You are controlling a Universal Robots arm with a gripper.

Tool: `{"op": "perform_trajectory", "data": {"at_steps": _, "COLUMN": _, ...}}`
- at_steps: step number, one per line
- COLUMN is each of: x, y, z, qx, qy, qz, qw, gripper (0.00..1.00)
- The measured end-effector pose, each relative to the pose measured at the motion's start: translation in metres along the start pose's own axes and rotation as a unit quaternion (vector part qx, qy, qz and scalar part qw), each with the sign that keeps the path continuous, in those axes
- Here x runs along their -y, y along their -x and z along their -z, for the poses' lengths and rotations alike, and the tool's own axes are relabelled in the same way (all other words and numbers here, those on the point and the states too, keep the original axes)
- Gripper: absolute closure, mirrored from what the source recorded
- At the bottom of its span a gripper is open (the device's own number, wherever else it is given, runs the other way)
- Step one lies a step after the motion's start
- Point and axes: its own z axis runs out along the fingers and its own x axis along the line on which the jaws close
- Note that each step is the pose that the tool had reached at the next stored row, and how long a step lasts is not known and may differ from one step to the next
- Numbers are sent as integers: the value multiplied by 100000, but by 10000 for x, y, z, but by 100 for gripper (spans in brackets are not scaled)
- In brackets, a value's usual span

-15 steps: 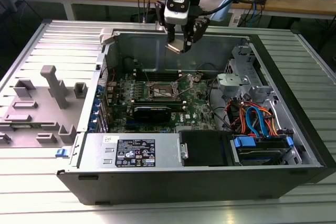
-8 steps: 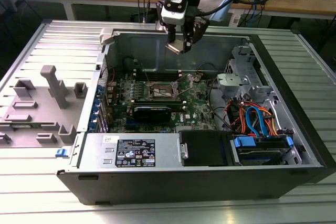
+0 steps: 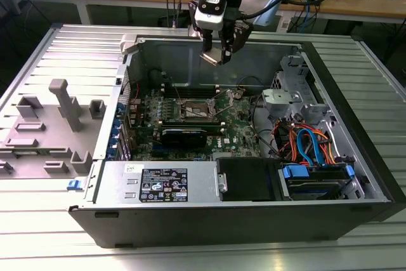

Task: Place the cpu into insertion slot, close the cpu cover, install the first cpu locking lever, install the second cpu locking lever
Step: 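Place the cpu into insertion slot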

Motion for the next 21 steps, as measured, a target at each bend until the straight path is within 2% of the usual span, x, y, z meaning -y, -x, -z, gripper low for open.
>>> {"op": "perform_trajectory", "data": {"at_steps": 2, "x": 0, "y": 0, "z": 0, "qx": 8, "qy": 4, "qz": -75, "qw": 100000, "gripper": 46}}
{"op": "perform_trajectory", "data": {"at_steps": 5, "x": 0, "y": 0, "z": -4, "qx": 107, "qy": 31, "qz": -1283, "qw": 99992, "gripper": 46}}
{"op": "perform_trajectory", "data": {"at_steps": 8, "x": 1, "y": 0, "z": -12, "qx": 353, "qy": 59, "qz": -3951, "qw": 99921, "gripper": 46}}
{"op": "perform_trajectory", "data": {"at_steps": 12, "x": 1, "y": 0, "z": -19, "qx": 610, "qy": 104, "qz": -6892, "qw": 99760, "gripper": 46}}
{"op": "perform_trajectory", "data": {"at_steps": 17, "x": 2, "y": 1, "z": -28, "qx": 910, "qy": 167, "qz": -10418, "qw": 99452, "gripper": 46}}
{"op": "perform_trajectory", "data": {"at_steps": 18, "x": 3, "y": 1, "z": -33, "qx": 1042, "qy": 200, "qz": -11982, "qw": 99274, "gripper": 46}}
{"op": "perform_trajectory", "data": {"at_steps": 21, "x": 3, "y": 1, "z": -39, "qx": 1207, "qy": 227, "qz": -13850, "qw": 99029, "gripper": 46}}
